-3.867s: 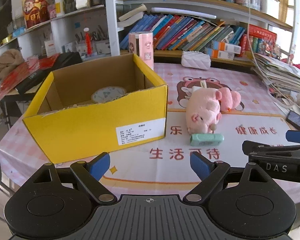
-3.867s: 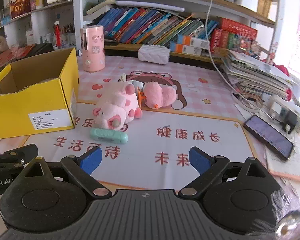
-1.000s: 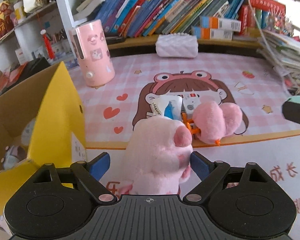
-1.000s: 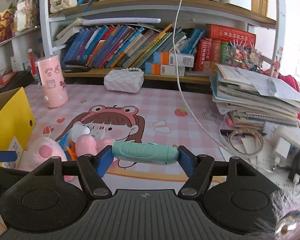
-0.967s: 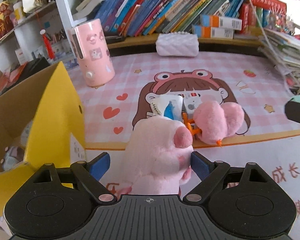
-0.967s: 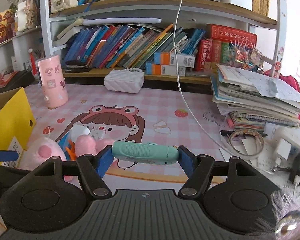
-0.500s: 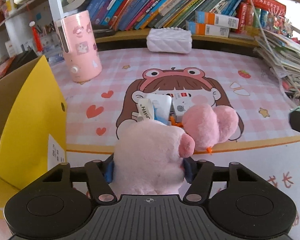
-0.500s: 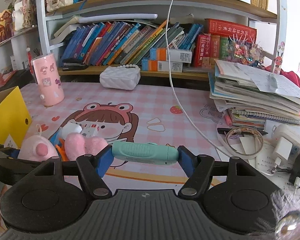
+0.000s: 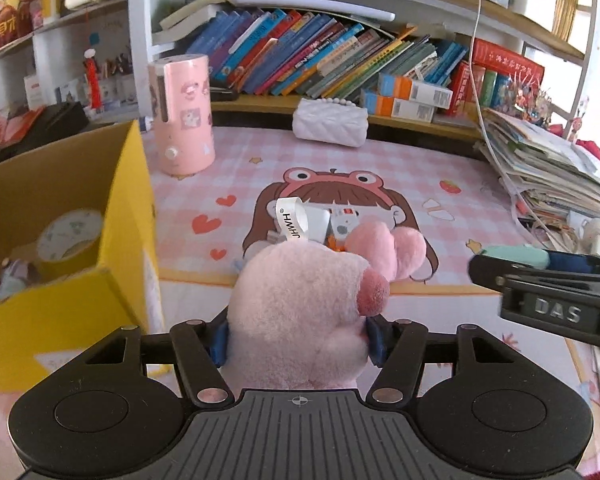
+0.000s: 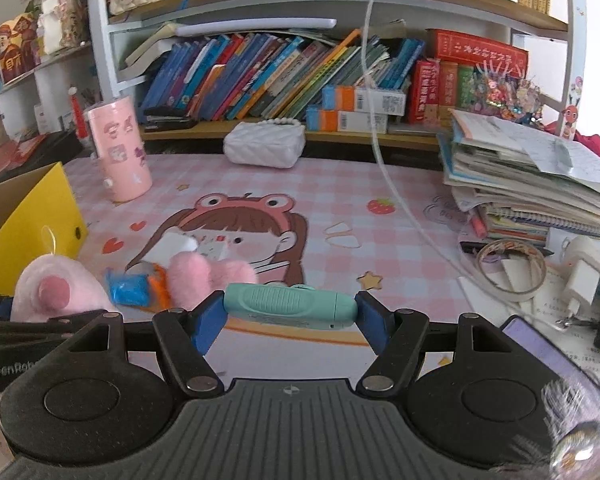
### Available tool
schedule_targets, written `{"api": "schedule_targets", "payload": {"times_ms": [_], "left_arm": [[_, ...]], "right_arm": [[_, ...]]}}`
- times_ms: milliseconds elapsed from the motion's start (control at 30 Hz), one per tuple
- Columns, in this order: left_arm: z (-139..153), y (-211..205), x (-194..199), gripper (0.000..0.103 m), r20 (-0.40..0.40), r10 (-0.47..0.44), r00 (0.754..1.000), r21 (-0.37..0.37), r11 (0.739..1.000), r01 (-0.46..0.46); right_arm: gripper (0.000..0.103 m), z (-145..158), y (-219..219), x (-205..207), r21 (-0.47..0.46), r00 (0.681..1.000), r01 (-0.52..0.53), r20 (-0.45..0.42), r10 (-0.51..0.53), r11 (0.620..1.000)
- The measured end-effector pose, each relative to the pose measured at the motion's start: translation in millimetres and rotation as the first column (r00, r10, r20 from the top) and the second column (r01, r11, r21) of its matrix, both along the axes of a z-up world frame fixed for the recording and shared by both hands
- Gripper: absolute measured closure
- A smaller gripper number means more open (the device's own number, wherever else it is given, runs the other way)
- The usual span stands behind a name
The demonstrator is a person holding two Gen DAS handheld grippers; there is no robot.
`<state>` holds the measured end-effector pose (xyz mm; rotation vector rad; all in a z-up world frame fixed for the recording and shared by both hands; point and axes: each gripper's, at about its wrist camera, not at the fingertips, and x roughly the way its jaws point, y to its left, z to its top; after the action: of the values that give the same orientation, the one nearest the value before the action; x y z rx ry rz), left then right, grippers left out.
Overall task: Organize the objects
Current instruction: 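Grasp the pink plush pig with the left tool while the right tool holds the green case, then carry the plush pig with the left tool toward the yellow box while the right tool carries the case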
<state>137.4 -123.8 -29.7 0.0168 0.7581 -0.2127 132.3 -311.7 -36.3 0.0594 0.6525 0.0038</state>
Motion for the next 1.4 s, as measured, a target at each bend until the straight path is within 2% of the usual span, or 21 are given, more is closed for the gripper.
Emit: {"api": "schedule_targets", "payload": {"times_ms": [267, 867, 1400], "left_arm": [[11, 35, -32, 0.042, 0.046, 0.011, 0.999, -0.011, 1.0, -0.011], [15, 145, -109, 0.042, 0.04, 0.124, 0.992, -0.022, 0.992, -0.123], [20, 210, -154, 0.042, 0.068, 0.175, 0.982, -0.026, 0.985, -0.173]], "right_arm": [[0.036, 2, 38, -14, 0.0, 0.999, -0.037, -0.032, 0.037, 0.999], [0.036, 6, 150, -79, 0.002, 0.989, -0.139, -0.05, 0.139, 0.99], [0.036, 2, 223, -124, 0.013, 0.978, -0.204, -0.045, 0.205, 0.979]]}}
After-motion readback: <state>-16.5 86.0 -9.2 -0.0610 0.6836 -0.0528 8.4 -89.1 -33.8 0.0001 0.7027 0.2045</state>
